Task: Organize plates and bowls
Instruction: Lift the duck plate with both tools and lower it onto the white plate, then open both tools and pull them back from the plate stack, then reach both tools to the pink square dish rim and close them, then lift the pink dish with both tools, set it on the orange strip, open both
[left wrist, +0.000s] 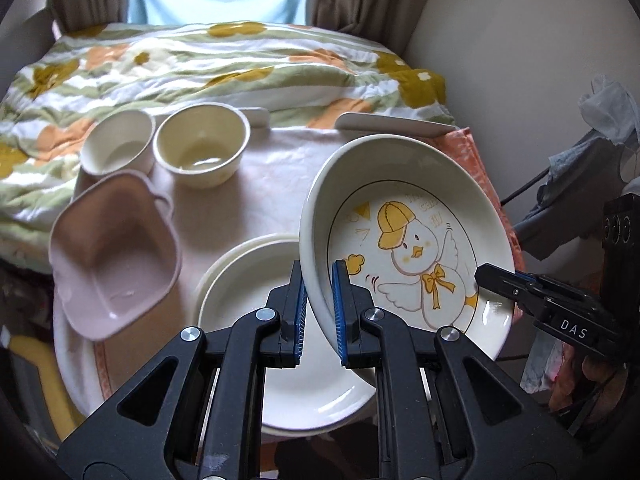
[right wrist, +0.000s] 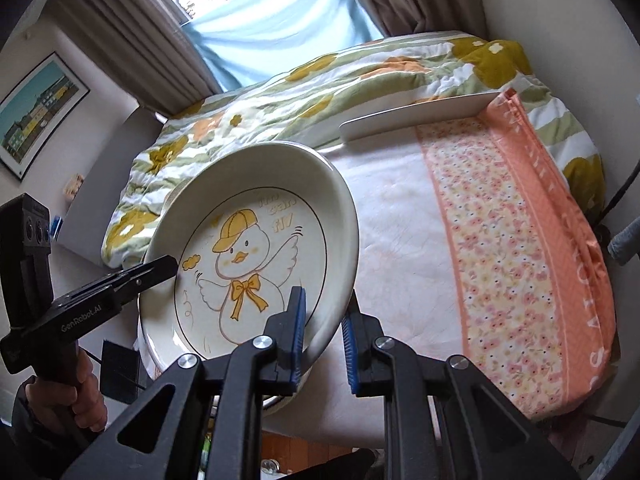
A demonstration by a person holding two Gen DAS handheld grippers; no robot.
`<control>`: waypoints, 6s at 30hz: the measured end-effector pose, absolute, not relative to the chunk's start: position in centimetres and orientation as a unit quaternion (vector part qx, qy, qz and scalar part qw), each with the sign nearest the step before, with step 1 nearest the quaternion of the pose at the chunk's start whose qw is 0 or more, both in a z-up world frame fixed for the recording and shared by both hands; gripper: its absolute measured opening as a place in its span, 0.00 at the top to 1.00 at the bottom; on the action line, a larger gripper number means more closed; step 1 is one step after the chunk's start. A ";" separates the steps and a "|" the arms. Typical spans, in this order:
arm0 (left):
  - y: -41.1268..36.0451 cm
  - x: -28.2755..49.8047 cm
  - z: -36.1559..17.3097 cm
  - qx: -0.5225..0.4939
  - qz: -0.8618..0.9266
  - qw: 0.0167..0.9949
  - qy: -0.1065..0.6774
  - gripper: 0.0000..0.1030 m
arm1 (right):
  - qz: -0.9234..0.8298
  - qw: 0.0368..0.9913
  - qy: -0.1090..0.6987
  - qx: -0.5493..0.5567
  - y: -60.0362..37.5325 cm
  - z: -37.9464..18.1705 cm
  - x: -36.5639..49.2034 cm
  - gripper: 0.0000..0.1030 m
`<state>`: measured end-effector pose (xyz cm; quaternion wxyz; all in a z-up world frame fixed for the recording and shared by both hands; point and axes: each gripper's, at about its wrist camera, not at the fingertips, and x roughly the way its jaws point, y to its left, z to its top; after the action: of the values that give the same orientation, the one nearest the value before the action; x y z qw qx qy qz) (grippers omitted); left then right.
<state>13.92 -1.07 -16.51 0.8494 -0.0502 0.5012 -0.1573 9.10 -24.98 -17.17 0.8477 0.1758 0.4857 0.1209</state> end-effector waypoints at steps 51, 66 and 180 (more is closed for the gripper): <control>1.4 10.4 -25.8 -0.001 -0.015 0.833 0.553 0.84 | 0.198 0.814 0.546 0.021 -17.5 -24.8 11.2 0.84; 2.7 11.1 -25.7 -0.061 -0.006 0.816 0.575 0.84 | 0.193 0.817 0.541 0.054 -18.3 -24.8 11.5 0.84; -15.2 15.6 -19.7 -0.083 -0.172 0.828 0.527 0.90 | 0.119 0.855 0.497 0.086 -33.0 -18.5 12.9 0.89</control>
<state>15.60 -15.23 -19.75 0.8279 -0.0832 0.5274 -0.1717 12.93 -32.98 -18.52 0.8553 0.0860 0.4971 0.1186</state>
